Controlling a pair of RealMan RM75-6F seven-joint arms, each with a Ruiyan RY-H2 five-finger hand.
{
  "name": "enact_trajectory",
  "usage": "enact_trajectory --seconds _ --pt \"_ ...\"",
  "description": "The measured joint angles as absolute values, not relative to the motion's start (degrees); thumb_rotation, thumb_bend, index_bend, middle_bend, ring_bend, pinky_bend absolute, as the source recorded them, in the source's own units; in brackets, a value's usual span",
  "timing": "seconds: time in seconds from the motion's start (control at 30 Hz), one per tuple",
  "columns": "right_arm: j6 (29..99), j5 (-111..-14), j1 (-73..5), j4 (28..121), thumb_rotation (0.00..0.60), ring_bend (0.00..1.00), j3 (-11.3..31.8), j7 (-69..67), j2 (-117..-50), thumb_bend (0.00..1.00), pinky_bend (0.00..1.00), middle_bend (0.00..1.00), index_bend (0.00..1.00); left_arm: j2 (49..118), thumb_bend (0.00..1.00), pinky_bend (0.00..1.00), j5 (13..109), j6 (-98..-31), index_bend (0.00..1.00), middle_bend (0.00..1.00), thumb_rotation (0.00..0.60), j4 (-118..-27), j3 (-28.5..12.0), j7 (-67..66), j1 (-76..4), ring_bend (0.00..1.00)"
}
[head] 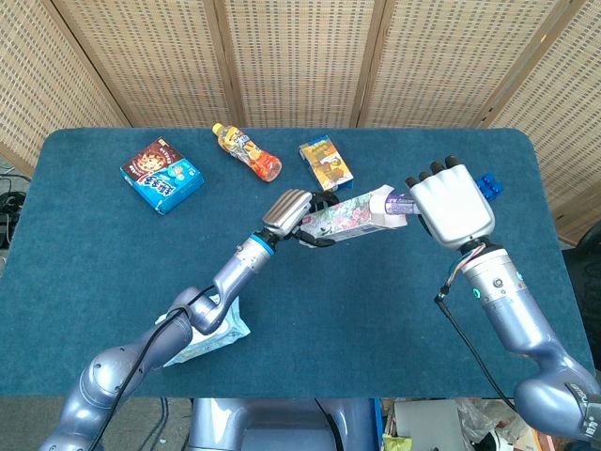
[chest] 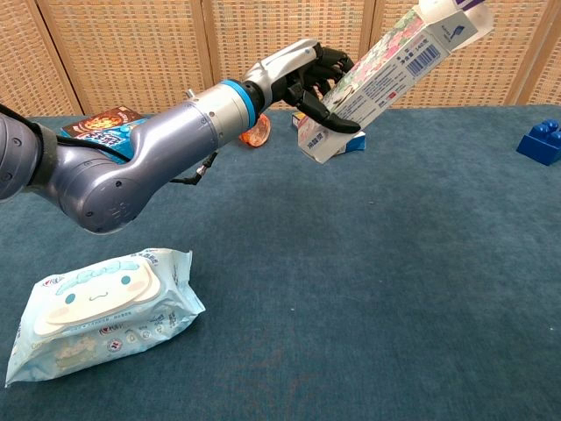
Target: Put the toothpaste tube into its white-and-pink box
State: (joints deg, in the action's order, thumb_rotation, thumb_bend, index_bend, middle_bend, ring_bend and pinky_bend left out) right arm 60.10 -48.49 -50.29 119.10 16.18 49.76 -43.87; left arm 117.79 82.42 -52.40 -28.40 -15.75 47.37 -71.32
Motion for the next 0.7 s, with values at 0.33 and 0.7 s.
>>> enact_trajectory --seconds 0.33,0.7 --pt "59.7 -48.2 -52.0 120.4 0.600 0.44 15.0 52.5 -42.8 0.62 0.38 0.59 0.59 116.9 0.17 0.50 81.6 -53.0 0.60 0.56 0.600 -30.1 -16.2 46.6 -71.3 0.52" --pt "57.7 -45.2 -58.3 121.0 0.600 0.38 13.5 60.9 -44.2 0.54 0.37 0.40 0.47 115.7 0.17 0.50 81.5 -53.9 0.60 0.56 0.600 -31.9 -16.3 47.0 -71.3 0.52"
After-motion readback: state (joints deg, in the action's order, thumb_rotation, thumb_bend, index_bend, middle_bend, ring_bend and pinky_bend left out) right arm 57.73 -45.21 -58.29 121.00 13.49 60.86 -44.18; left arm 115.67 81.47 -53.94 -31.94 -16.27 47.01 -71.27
